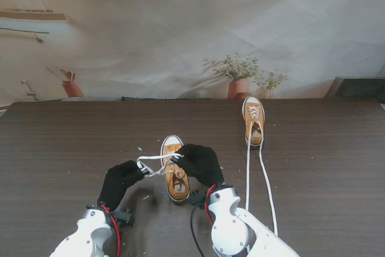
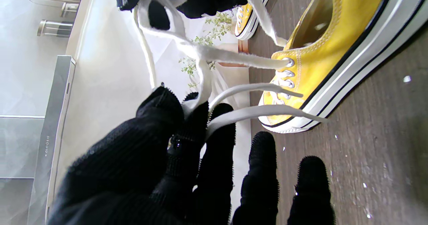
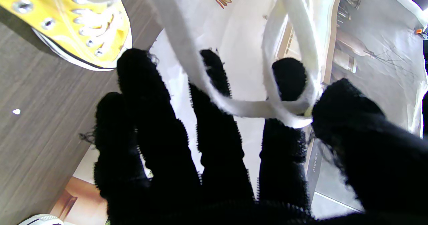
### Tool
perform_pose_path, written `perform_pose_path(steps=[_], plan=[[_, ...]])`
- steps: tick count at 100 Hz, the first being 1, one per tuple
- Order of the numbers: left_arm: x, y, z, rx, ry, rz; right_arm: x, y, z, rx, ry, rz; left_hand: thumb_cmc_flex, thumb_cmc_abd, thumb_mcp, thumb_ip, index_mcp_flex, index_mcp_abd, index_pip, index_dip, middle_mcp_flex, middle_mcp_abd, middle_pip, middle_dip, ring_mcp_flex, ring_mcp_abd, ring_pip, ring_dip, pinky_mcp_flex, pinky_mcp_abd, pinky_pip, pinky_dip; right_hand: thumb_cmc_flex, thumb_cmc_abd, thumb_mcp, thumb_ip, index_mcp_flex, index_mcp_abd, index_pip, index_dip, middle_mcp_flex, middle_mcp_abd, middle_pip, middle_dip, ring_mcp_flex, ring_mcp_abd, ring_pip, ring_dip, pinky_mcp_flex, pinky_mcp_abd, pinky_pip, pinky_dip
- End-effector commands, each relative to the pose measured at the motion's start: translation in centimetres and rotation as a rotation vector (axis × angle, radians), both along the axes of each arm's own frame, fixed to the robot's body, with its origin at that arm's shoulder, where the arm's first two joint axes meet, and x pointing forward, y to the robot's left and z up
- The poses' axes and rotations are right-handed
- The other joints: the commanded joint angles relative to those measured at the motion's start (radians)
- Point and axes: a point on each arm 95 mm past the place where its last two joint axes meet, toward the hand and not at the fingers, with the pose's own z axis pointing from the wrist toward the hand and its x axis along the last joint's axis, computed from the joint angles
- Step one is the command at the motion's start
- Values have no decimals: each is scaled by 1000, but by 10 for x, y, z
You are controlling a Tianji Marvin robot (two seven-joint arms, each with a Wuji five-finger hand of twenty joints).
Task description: Tie the shoelaces into a bow on the shoes
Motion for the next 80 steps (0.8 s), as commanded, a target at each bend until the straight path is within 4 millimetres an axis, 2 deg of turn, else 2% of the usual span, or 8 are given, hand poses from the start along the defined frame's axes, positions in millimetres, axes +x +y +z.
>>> perform_pose_path(steps=[1,12,25,38,45,60,72,80], plan=[[-2,0,1,8,-6,-22,1,0,0,10,-2,1,20,6,-27,19,-10,-88,10,24,-15,-61,-4,19,-22,-9,-12,-24,-11,-8,-8,13,3,-19,27,42,34,26,28,-3,42,11,10,-13,17,9,22,8,7,27,10,-2],[-3,3,1,13,-9,-14,2,0,0,24,3,-11,22,1,-25,20,-7,-87,10,32,-12,-62,-5,21,-21,-8,-13,-24,-11,-7,-7,14,35,-76,107,31,47,82,49,-9,47,-11,13,-11,16,5,15,-4,-5,15,16,-8],[0,7,1,24,-6,13,4,-3,0,29,10,-35,24,-11,-15,21,9,-77,-9,18,-4,-60,-12,19,-16,-4,-14,-23,-9,-4,-6,15,96,-155,137,13,42,103,97,-6,54,-38,25,-9,21,-25,20,-6,2,-12,34,-5],[7,11,-1,31,5,25,6,-6,0,24,1,-83,22,-16,-8,21,18,-76,-16,11,-2,-60,-16,16,-15,-4,-14,-22,-10,-1,-8,15,146,-137,70,2,63,117,171,88,81,-50,107,39,34,-90,102,9,58,-52,89,-15],[11,11,-2,39,9,28,6,-7,0,14,-12,-97,20,-15,-5,20,18,-78,-15,11,-3,-62,-16,17,-16,-6,-13,-22,-9,-3,-7,15,155,-134,60,6,87,119,177,129,81,-49,156,71,37,-103,146,13,80,-60,110,-26],[17,11,-5,50,19,34,4,-8,-2,18,7,-91,6,0,11,9,-12,-98,10,62,-12,-70,-9,29,-19,-12,-12,-20,-7,-9,-7,15,126,-138,95,27,113,145,157,118,79,-30,162,75,31,-70,147,-1,61,-36,109,-36],[20,12,-8,54,29,24,3,-9,-6,24,24,-99,14,45,-10,0,-71,-112,34,151,-51,-78,4,67,-43,-16,-23,-21,-28,-22,-11,18,110,-131,98,25,99,137,145,64,80,-31,95,37,27,-47,123,-15,37,-21,101,-41],[22,12,-9,57,37,28,3,-11,-7,18,32,-108,18,52,-19,2,-78,-105,39,166,-52,-75,8,77,-44,-16,-23,-20,-30,-21,-10,19,100,-118,88,19,87,132,135,57,73,-29,79,31,24,-41,120,-15,32,-19,99,-41]])
